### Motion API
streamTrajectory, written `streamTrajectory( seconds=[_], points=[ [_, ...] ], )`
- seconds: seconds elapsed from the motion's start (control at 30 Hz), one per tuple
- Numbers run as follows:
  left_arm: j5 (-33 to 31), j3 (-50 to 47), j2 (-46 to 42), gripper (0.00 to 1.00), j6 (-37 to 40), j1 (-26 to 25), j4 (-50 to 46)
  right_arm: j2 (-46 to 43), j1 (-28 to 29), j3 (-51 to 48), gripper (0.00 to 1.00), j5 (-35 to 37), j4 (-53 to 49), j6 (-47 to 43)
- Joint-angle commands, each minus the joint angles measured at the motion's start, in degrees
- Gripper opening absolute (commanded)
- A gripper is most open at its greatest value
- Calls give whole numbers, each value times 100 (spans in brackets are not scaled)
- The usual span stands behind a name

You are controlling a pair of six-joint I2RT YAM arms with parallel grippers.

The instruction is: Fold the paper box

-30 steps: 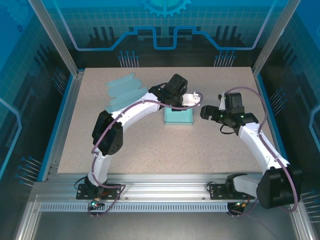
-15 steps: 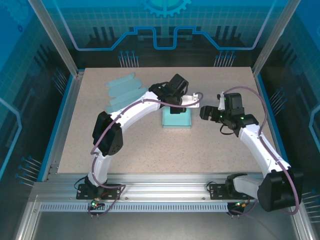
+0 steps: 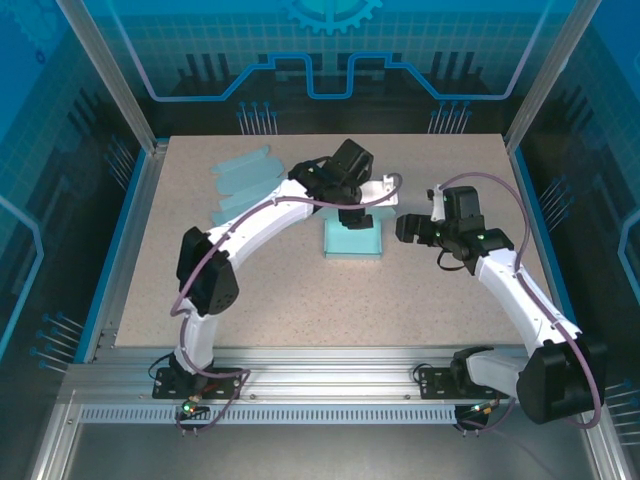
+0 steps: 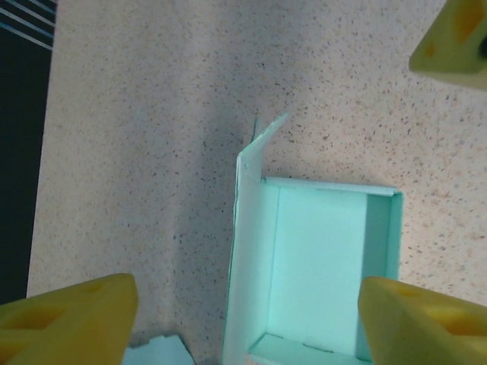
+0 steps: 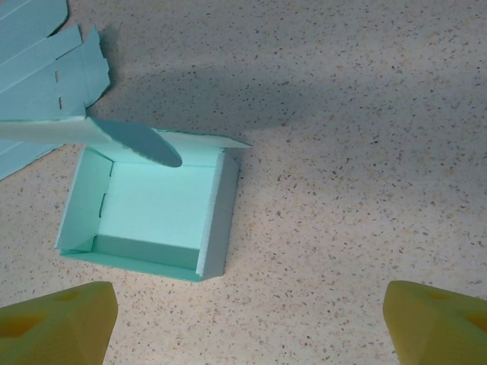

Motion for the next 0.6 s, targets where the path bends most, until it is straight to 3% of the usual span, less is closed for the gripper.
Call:
streamTrajectory(
  seconds=[0.0, 0.03, 0.07, 0.33, 0.47, 0.57],
  points=[
    [-57, -558, -996, 87, -672, 150, 672, -61, 132, 195, 89, 181, -7, -264],
    [-105, -810, -1212, 97, -923, 225, 896, -45, 152, 203, 88, 217, -7, -299],
    [-118, -1151, -1472, 99, -1281, 327, 1166, -27, 188, 211, 87, 252, 2, -348],
    [-287, -4488, -3276, 98, -3831, 1271, 3622, 446, 350, 424, 81, 346, 197, -1137],
    [-258, -5826, -3563, 97, -4222, 1336, 5084, 803, 370, 491, 81, 243, 529, -1591],
    [-155, -6172, -3305, 97, -4367, 1358, 5739, 1113, 345, 580, 81, 185, 743, -1897]
  ],
)
